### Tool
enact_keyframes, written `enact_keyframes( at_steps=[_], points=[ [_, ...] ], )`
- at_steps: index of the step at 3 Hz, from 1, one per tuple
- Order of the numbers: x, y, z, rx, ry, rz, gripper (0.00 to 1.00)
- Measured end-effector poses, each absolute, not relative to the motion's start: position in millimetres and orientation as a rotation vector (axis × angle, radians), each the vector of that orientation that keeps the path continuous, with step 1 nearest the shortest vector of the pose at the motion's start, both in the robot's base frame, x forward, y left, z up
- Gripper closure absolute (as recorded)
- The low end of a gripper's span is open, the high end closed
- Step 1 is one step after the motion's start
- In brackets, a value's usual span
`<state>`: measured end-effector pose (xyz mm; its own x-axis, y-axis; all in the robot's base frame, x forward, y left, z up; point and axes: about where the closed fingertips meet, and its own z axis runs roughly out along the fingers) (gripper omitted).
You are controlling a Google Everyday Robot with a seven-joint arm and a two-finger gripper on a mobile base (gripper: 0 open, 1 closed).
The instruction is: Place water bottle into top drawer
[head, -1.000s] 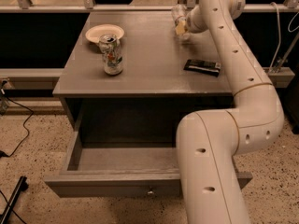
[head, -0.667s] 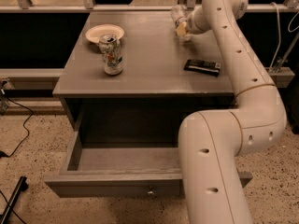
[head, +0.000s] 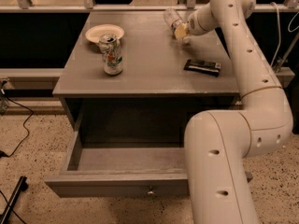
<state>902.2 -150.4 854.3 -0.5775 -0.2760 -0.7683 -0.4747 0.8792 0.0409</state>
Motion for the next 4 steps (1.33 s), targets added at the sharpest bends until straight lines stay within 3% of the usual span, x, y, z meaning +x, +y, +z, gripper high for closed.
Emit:
enact_keyframes(
  at_steps=[2,4],
  points=[
    [833.9,-158.3,894.4,-0.81,2.116,0.489,1.0],
    [766.5,-196.0,905.5,-1.121,2.059,0.468,1.0]
  ],
)
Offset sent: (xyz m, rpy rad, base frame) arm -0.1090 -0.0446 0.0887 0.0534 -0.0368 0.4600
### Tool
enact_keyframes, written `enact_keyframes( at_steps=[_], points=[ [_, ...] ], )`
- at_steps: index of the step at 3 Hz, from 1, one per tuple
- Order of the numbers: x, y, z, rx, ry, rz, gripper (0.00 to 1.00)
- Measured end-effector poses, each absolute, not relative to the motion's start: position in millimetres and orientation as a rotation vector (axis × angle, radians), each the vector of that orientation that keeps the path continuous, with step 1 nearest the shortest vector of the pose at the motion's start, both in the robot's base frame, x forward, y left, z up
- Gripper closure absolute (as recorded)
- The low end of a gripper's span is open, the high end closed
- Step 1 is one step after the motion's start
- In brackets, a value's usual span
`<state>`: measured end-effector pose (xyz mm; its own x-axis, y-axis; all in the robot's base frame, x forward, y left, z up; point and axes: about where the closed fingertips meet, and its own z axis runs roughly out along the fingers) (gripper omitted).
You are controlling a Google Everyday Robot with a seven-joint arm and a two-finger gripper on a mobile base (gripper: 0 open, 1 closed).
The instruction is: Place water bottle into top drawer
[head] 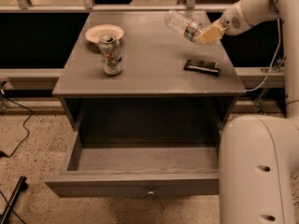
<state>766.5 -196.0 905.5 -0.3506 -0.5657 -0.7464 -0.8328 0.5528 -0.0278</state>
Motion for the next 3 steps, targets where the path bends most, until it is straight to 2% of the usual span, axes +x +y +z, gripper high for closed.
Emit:
enact_keyframes(
  at_steps=[2,3],
  points=[
    [753.4,-175.8,908.8,-1.272,1.962,0.497,1.0],
    [724.5,-150.1,917.5,-1.47,1.852,0.515,1.0]
  ],
)
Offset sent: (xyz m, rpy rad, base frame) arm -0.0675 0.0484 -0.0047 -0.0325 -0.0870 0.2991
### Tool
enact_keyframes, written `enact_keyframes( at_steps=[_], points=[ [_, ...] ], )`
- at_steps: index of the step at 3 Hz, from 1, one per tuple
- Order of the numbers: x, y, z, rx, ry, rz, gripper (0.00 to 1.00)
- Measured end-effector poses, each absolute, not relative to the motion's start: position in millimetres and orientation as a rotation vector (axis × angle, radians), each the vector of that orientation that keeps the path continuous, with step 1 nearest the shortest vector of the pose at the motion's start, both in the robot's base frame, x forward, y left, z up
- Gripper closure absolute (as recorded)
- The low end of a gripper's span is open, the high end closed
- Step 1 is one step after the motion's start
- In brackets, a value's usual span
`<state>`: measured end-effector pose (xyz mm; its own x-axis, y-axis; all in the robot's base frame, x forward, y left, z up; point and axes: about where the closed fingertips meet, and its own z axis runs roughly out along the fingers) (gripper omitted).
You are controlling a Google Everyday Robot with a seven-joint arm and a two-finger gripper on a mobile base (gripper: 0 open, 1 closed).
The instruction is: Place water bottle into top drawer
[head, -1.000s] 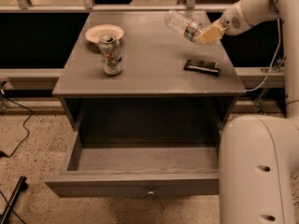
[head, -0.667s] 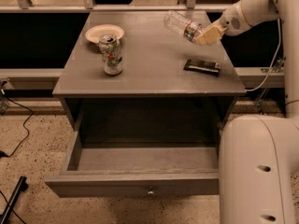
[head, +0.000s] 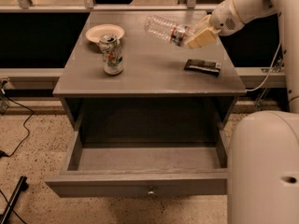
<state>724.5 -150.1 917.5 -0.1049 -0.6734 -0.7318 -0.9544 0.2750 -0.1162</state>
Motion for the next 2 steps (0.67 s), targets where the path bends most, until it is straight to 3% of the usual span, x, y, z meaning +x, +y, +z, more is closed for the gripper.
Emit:
enact_keyframes(
  at_steps=[2],
  points=[
    [627.0,-181.7,972.0,-1.533,1.698,0.355,1.0]
  ],
)
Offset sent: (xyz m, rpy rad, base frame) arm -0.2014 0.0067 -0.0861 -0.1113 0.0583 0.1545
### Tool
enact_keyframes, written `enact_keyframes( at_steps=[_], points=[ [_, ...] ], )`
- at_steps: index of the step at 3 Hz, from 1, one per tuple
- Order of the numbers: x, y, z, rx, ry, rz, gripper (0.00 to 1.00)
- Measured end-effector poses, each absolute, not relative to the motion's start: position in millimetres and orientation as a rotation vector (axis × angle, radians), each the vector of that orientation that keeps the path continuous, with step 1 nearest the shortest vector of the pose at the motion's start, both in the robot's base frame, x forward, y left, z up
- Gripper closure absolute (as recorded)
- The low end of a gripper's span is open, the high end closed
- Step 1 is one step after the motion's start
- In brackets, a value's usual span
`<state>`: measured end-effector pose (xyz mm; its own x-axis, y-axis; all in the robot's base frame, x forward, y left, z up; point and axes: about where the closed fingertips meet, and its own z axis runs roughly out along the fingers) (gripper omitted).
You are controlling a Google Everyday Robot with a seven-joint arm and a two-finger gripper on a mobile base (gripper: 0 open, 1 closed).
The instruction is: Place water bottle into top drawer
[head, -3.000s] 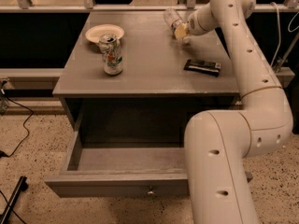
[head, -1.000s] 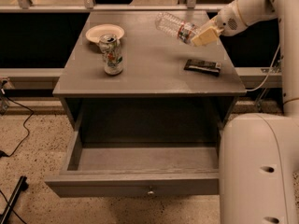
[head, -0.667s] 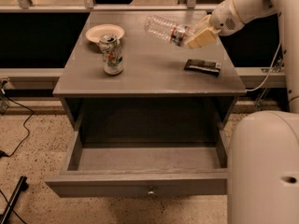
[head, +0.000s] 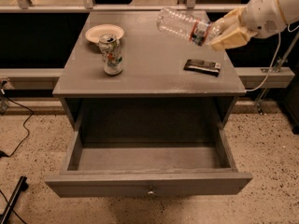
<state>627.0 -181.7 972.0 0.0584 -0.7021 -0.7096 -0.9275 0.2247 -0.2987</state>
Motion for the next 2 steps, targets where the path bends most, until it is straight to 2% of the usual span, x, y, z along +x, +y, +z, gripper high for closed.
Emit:
enact_keyframes(
  at_steps=[1,2],
  points=[
    [601.5,-179.6,936.8,-1.555,1.744,0.41,1.0],
    [599.6,-176.7,931.3,-1.565,1.744,0.417,1.0]
  ],
)
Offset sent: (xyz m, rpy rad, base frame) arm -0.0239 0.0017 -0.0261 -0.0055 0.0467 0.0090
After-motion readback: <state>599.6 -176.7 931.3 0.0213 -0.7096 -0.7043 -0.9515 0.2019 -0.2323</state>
